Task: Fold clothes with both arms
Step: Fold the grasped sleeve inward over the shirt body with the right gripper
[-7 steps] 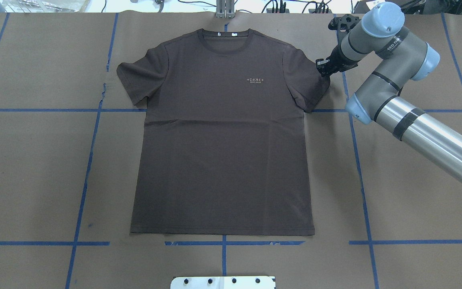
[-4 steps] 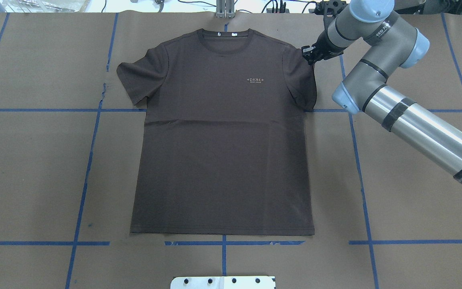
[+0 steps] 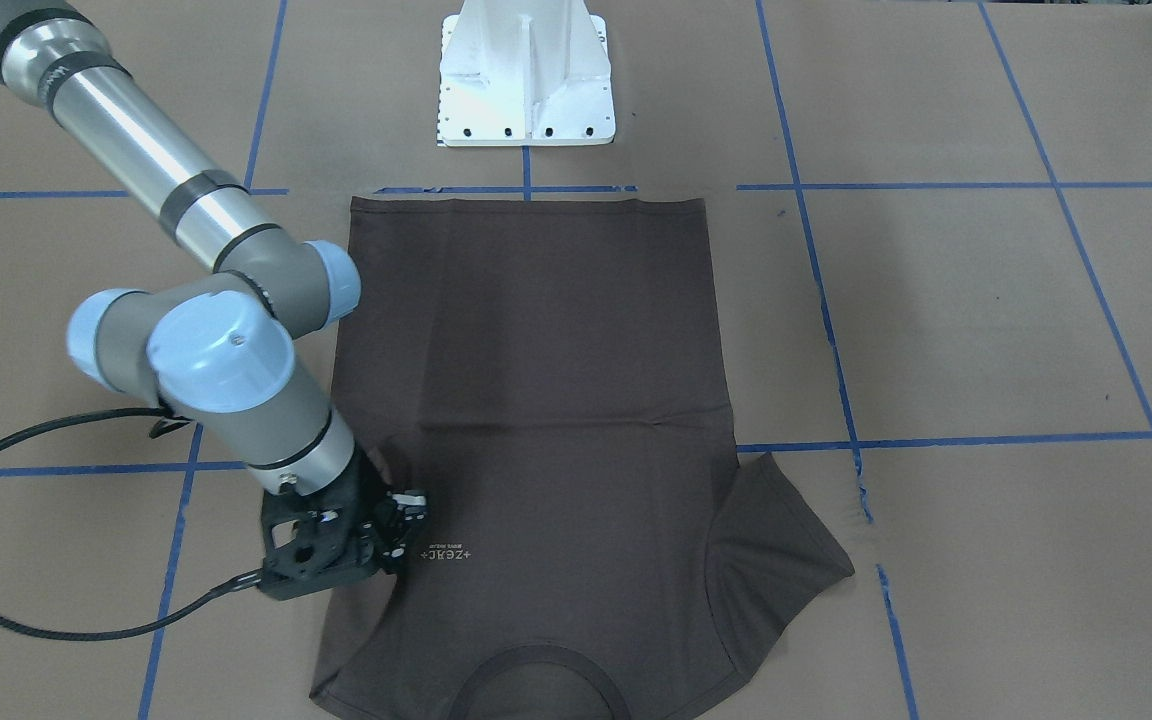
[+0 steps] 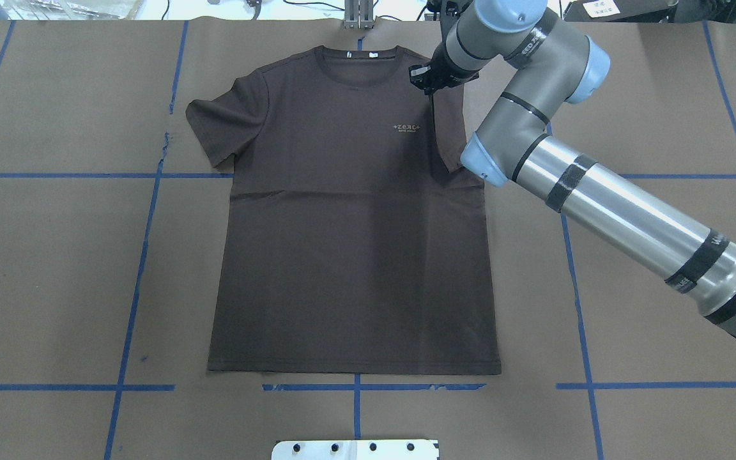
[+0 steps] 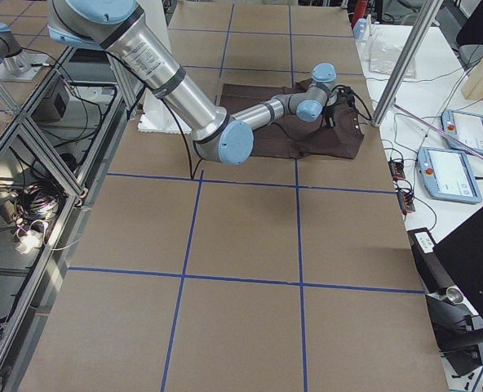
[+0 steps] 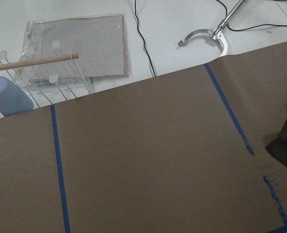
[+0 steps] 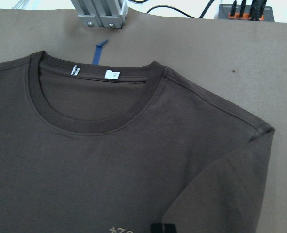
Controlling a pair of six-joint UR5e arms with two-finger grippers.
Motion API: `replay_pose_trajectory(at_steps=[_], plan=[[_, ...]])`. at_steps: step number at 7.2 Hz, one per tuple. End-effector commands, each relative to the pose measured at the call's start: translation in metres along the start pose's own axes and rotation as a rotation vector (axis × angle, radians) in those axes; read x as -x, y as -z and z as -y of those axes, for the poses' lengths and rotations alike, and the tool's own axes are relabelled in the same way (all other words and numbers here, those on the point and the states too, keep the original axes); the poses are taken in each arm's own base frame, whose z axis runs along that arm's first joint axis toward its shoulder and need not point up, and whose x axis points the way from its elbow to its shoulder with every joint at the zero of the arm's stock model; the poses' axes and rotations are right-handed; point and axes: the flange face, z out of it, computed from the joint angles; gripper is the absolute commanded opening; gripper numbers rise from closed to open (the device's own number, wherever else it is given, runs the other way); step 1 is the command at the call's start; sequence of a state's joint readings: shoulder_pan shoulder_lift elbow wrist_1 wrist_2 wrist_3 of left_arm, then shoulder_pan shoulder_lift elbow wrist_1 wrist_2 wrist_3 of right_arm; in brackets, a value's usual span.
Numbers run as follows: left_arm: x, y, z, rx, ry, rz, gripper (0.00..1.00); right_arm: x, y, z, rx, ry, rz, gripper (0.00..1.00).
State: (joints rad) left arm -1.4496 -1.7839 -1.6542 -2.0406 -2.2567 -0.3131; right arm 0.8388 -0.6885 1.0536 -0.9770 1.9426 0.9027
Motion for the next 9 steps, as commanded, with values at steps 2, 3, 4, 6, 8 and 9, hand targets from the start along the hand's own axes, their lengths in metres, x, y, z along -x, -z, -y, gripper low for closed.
replay_pose_trajectory(at_steps=[2, 3, 4, 6, 8, 9], plan=[[-0.001, 0.001, 0.002, -0.004, 0.006, -0.001, 1.0, 0.018, -0.011, -0.013, -0.008, 0.017, -0.009, 0.99], [-0.002, 0.0, 0.002, -0.003, 0.003, 0.0, 1.0, 0.018, -0.011, -0.013, -0.007, 0.01, -0.012, 1.0], [-0.006, 0.002, 0.006, -0.015, -0.009, -0.002, 1.0, 0.019, -0.004, -0.009, -0.005, -0.042, 0.0, 1.0], [-0.089, -0.044, 0.026, 0.007, 0.001, -0.083, 1.0, 0.031, 0.032, -0.005, 0.077, -0.157, -0.047, 1.0], [-0.235, -0.111, 0.026, 0.003, 0.195, -0.115, 1.0, 0.022, 0.092, -0.011, 0.168, -0.214, -0.041, 1.0], [-0.287, -0.137, 0.014, -0.001, 0.263, -0.11, 1.0, -0.005, 0.117, -0.02, 0.174, -0.227, -0.046, 1.0]])
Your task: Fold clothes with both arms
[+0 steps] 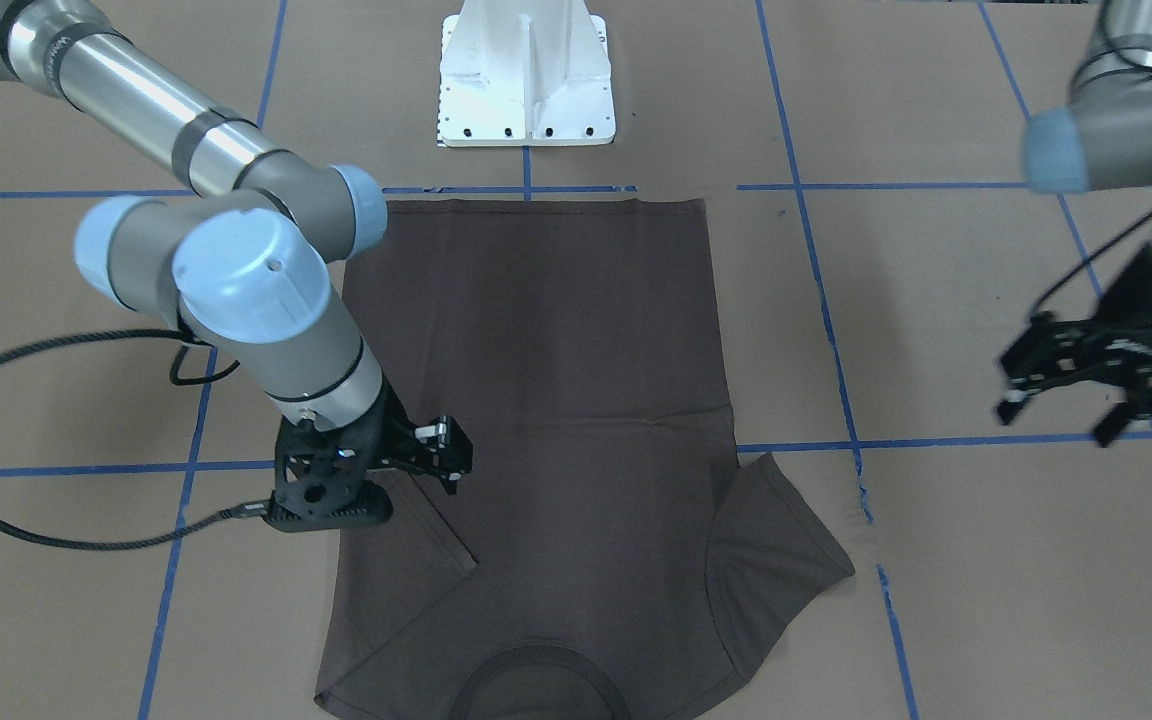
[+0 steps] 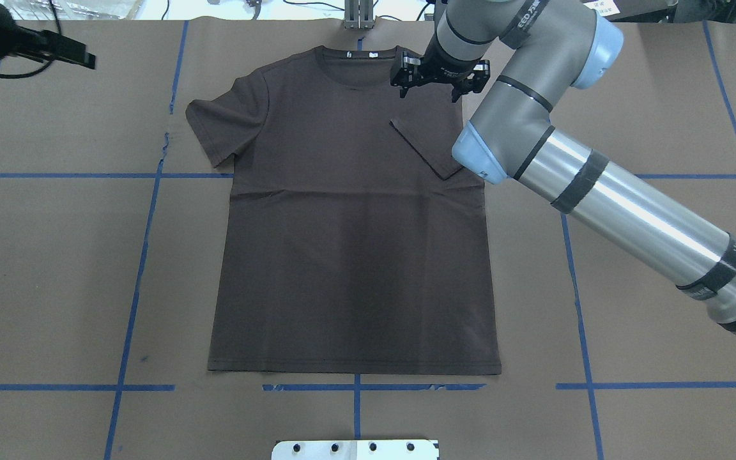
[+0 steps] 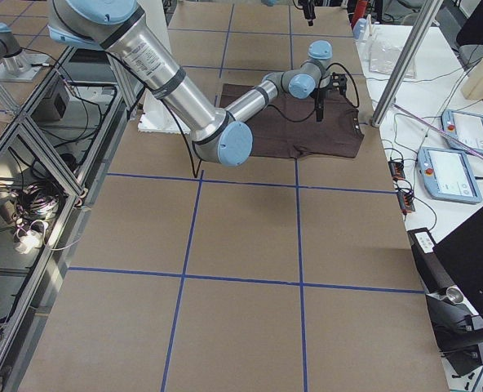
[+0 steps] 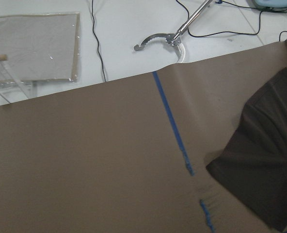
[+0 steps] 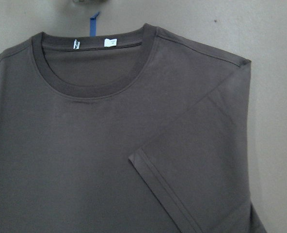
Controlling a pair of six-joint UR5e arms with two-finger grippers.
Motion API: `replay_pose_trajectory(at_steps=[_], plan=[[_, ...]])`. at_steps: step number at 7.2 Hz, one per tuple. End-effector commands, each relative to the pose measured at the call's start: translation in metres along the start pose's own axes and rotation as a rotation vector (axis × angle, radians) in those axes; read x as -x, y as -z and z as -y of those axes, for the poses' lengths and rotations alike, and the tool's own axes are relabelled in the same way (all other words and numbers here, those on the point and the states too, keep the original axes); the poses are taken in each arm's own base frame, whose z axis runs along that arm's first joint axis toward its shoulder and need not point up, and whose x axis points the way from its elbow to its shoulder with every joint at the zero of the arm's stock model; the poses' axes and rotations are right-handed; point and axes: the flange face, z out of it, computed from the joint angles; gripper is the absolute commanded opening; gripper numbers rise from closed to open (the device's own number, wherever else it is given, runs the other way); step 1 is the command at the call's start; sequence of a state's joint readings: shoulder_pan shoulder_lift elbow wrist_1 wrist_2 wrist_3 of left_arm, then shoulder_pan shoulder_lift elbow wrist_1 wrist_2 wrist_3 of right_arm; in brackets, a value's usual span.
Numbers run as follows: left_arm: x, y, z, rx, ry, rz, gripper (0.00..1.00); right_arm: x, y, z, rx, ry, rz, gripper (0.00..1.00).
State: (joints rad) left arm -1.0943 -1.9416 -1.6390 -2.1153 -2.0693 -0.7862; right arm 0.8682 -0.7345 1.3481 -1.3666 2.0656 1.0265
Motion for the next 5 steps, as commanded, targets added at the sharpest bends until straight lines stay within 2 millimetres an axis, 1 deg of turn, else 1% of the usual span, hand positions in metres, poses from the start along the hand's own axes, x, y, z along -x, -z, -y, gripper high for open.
replay_pose_trajectory(at_steps=[1, 2, 3, 4, 5], plan=[[-0.092, -0.077, -0.034, -0.05, 0.15, 0.019, 1.0, -0.05, 0.047, -0.011, 0.048, -0.045, 0.018, 1.0], [-0.085, -0.112, -0.039, -0.094, 0.181, 0.034, 1.0, -0.054, 0.049, -0.009, 0.056, -0.038, 0.025, 1.0], [-0.075, -0.143, -0.034, -0.114, 0.184, 0.062, 1.0, -0.054, 0.048, -0.008, 0.056, -0.038, 0.022, 1.0], [-0.083, -0.174, -0.034, -0.138, 0.176, 0.114, 1.0, -0.053, 0.049, -0.008, 0.052, -0.037, 0.022, 1.0], [-0.09, -0.195, -0.042, -0.136, 0.164, 0.143, 0.98, -0.054, 0.047, -0.008, 0.051, -0.04, 0.018, 1.0]])
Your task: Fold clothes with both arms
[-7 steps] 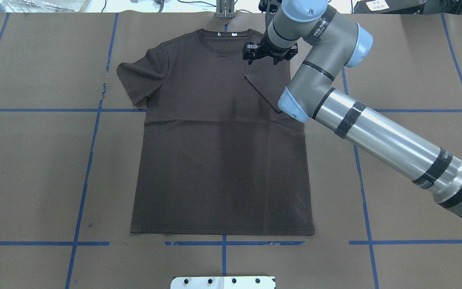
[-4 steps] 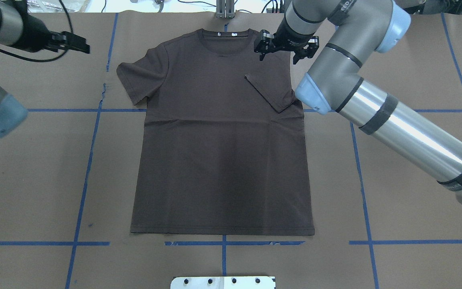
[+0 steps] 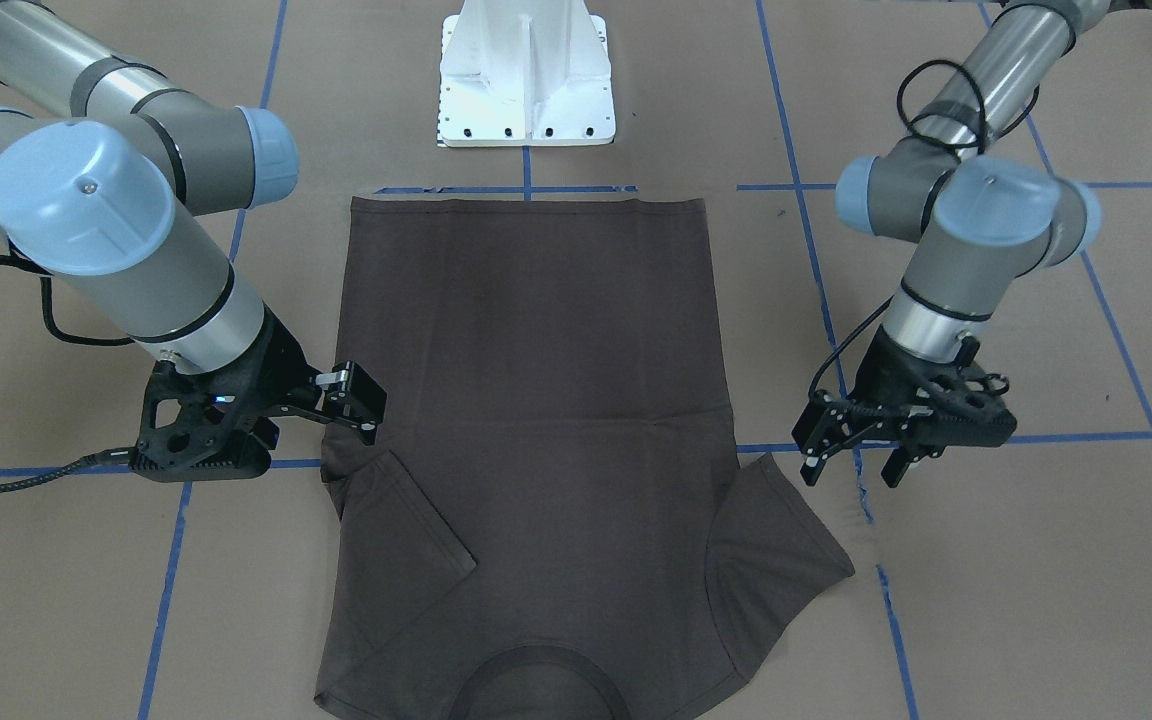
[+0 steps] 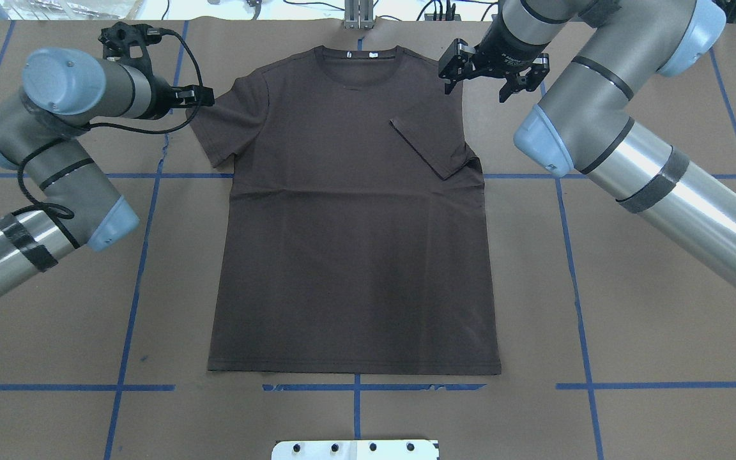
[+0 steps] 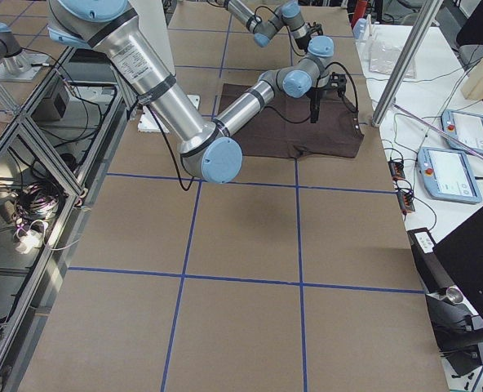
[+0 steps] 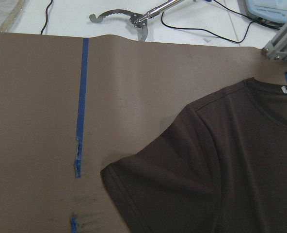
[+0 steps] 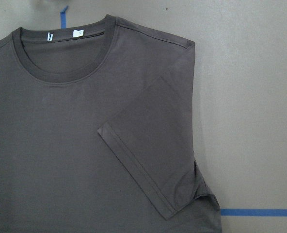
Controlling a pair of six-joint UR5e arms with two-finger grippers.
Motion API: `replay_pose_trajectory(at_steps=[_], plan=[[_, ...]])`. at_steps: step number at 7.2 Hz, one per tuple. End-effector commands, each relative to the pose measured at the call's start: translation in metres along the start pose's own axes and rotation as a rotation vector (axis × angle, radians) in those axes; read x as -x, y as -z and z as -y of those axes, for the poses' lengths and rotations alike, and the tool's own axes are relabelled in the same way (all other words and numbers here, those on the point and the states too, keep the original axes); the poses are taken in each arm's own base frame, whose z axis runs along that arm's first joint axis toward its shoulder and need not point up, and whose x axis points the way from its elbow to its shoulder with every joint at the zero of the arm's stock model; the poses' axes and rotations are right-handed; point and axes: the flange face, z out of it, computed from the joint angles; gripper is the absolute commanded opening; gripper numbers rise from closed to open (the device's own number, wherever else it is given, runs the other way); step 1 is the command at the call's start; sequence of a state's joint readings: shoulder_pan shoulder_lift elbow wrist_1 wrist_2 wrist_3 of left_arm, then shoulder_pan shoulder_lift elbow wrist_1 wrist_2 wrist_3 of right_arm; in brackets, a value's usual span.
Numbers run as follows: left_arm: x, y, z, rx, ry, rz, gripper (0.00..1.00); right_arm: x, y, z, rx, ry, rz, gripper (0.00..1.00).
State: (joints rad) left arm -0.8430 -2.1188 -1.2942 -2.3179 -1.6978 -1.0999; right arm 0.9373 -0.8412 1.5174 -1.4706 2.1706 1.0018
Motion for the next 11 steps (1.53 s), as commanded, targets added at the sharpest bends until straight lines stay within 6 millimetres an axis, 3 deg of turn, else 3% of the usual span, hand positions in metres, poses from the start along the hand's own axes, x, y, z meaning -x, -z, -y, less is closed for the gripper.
replay_pose_trajectory(at_steps=[1, 3, 6, 11], plan=[[-0.007, -0.041, -0.011, -0.011, -0.013, 0.057, 0.97, -0.001, -0.001, 0.001, -0.004, -0.004, -0.005, 1.0], [0.009, -0.059, -0.012, -0.043, -0.019, 0.085, 0.92, -0.001, -0.004, -0.001, -0.002, -0.004, -0.008, 1.0], [0.017, -0.066, -0.01, -0.042, -0.018, 0.109, 0.85, 0.003, -0.004, -0.002, -0.002, -0.01, -0.004, 1.0], [0.006, -0.076, -0.003, -0.039, -0.037, 0.113, 0.82, 0.001, -0.005, -0.002, -0.001, -0.012, -0.006, 1.0]])
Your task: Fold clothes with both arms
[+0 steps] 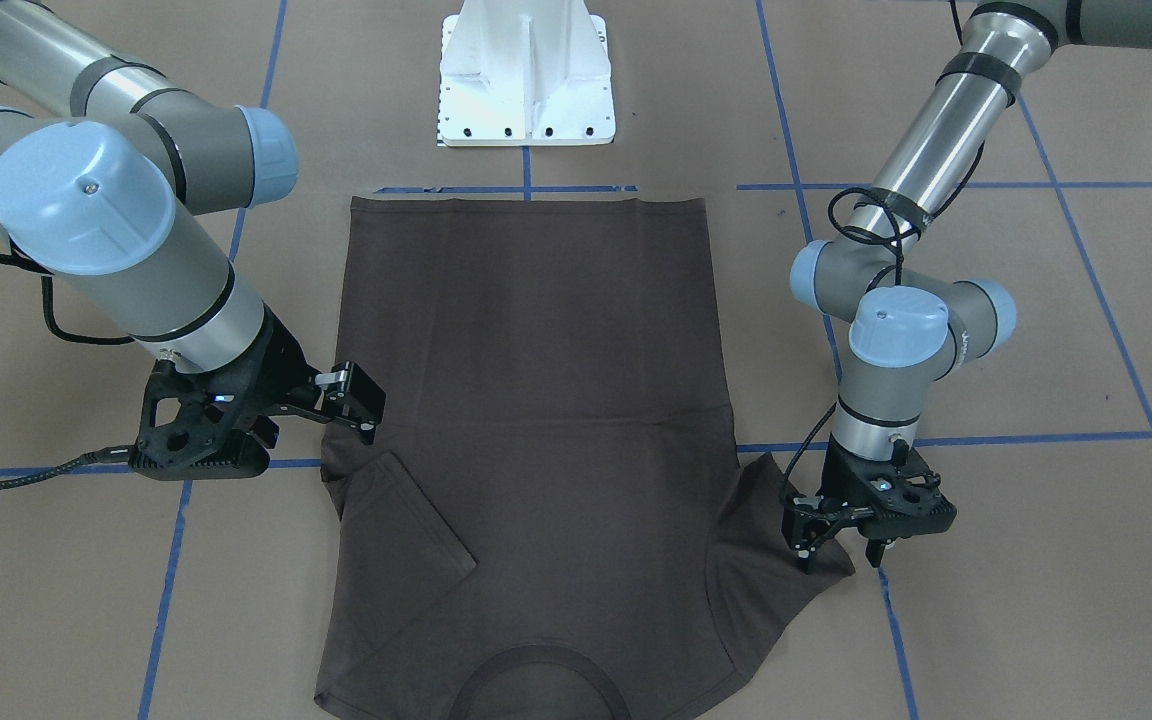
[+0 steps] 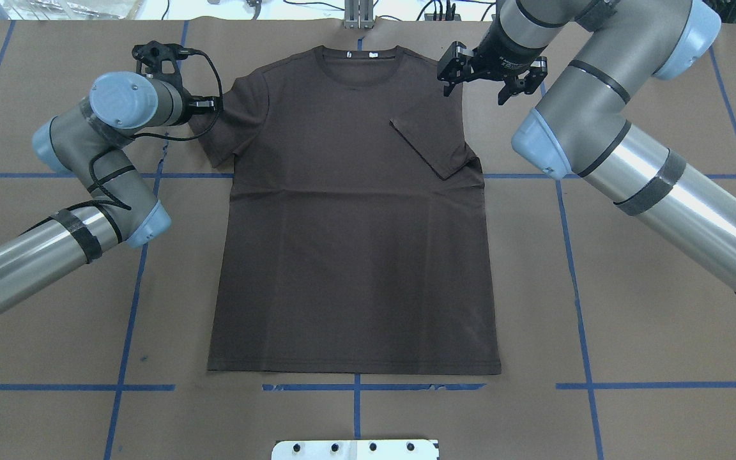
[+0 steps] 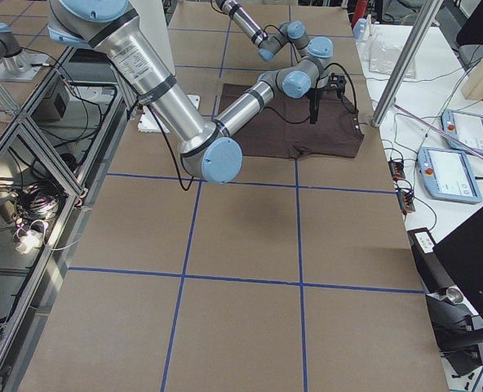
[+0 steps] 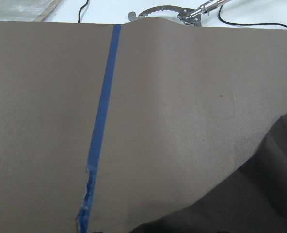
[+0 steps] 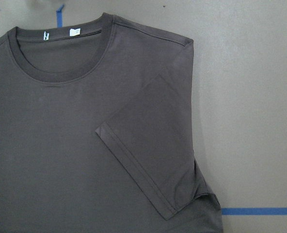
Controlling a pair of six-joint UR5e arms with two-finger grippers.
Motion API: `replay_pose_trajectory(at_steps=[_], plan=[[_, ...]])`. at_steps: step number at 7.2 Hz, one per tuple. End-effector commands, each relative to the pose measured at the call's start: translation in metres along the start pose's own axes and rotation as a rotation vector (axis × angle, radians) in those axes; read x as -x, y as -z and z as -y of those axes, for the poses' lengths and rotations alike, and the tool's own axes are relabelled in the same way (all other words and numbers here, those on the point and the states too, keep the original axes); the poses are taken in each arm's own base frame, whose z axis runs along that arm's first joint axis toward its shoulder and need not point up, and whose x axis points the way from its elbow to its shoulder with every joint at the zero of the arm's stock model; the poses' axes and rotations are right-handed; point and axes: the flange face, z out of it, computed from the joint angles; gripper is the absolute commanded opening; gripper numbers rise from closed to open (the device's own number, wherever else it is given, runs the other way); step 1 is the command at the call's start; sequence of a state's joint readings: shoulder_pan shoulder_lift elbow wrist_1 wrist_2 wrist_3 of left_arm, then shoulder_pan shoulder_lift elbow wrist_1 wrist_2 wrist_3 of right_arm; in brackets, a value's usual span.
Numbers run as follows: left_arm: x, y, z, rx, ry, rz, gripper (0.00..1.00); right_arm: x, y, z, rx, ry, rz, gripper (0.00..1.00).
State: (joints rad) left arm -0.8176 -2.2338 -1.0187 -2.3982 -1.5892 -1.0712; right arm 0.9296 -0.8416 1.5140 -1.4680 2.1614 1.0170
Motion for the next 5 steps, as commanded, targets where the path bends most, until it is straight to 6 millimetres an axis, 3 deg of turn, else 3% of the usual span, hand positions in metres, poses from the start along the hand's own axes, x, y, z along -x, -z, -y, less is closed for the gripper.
replay_pose_trajectory(at_steps=[1, 5], plan=[[-0.0021, -0.0013, 0.0012, 0.0, 0.0, 0.0, 0.79, -0.0013, -0.0008, -0.0002, 0.001, -0.001, -0.001, 1.0], [0.001, -0.0054, -0.0005, 0.006, 0.0, 0.008, 0.75, -0.0016, -0.0015, 0.0001, 0.002, 0.001, -0.003, 1.0]])
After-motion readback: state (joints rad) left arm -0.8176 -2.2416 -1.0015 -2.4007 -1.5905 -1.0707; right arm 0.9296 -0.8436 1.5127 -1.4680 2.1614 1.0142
